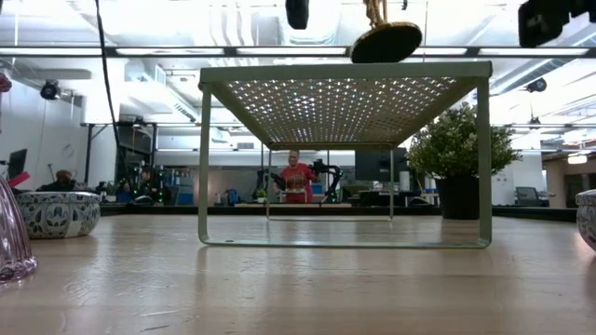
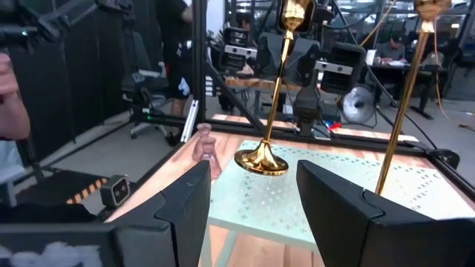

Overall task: Pick & Place candle stick holders
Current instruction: Put the gold candle holder on the shelf aligned with the other gold candle holder

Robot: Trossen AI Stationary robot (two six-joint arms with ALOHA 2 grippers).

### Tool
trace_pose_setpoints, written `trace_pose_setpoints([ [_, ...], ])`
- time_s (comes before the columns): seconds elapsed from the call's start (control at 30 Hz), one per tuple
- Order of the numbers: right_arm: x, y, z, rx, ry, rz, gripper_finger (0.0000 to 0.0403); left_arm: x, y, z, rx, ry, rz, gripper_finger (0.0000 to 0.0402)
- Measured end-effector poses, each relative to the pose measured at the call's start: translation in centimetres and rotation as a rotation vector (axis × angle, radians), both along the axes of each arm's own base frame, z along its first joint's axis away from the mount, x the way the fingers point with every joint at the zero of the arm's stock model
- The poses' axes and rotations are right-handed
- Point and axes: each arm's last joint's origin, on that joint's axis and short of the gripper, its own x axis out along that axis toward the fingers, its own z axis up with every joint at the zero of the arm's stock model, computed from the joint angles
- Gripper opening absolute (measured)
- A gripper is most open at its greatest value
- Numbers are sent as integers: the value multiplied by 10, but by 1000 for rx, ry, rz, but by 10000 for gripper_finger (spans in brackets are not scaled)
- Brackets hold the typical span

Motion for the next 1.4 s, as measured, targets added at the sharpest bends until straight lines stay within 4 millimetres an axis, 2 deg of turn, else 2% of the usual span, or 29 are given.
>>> trace_pose_setpoints([
  [0.27,-9,-6,-16,17,-44,-1,194,20,3,-2,8,48,16,24],
  [0.53,-5,-4,-29,-30,9,-5,194,33,5,-10,16,71,19,25],
  [0.93,-3,-2,-33,-129,8,3,194,41,10,-15,17,109,31,25],
  [1.4,-1,-1,-34,-131,25,6,194,43,12,-11,40,97,35,25],
])
